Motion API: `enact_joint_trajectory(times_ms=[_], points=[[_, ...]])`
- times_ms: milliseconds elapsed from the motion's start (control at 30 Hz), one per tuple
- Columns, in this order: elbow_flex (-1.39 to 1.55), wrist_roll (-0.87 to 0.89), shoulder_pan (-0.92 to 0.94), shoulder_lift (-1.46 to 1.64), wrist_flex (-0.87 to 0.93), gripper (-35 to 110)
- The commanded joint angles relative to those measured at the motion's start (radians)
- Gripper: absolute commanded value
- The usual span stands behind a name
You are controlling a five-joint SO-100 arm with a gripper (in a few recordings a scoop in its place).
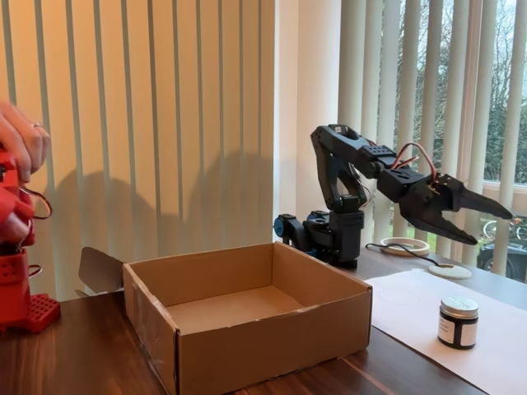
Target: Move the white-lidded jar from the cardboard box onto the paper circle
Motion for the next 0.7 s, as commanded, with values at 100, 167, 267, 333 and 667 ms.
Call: enact_joint_trajectory(times_ms=[100,167,267,333,667], points=[[0.178,0.275,-0.091,0.391,0.138,30],[0.236,0.337,-0.104,0.48,0.189,27],[0.337,0.405,-0.107,0.652,0.273,19],[0.376,0.445,-0.106,0.77,0.373,13],[0.388,0.675,-0.106,0.986,0.756,0]])
